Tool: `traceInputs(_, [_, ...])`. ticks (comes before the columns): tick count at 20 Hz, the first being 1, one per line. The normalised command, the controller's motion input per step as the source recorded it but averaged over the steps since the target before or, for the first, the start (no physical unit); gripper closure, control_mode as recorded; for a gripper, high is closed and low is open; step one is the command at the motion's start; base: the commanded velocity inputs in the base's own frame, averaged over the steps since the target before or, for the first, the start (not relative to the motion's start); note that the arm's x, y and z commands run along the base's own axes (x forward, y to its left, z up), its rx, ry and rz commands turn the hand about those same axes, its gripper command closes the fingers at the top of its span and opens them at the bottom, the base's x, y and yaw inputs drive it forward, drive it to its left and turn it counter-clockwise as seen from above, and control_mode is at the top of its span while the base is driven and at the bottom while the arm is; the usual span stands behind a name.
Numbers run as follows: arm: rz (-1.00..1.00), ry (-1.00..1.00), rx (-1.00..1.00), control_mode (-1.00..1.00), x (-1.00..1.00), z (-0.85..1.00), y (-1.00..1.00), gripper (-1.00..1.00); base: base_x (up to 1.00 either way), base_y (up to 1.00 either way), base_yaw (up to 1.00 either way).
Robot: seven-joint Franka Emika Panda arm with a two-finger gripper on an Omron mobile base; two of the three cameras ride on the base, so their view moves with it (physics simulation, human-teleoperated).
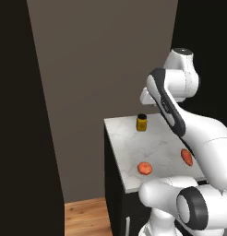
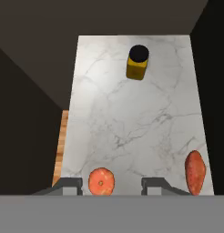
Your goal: Place the sweet potato and squash inside the fridge drawer. Close the drawer after placing the vegetables.
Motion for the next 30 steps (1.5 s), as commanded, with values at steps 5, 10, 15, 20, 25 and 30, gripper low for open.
traceInputs(5, [0.0, -0.02, 0.0, -1.0, -0.38, -0.14, -0.06, -1.0, 0.0, 0.0, 0.0])
traceInputs(10, [-0.03, -0.03, 0.0, -1.0, -0.94, -0.76, 0.0, -1.0, 0.0, 0.0, 0.0])
traceInputs(15, [-0.02, 0.07, 0.0, -1.0, -0.71, -0.98, 0.04, -1.0, 0.0, 0.0, 0.0])
traceInputs(20, [0.0, 0.17, -0.02, -1.0, -0.25, -1.0, 0.09, -1.0, 0.0, 0.0, 0.0])
traceInputs(25, [0.0, 0.1, 0.0, -1.0, -0.07, -0.86, 0.04, -1.0, 0.0, 0.0, 0.0])
traceInputs(30, [0.0, 0.01, 0.0, -1.0, -0.02, -0.47, 0.01, -1.0, 0.0, 0.0, 0.0])
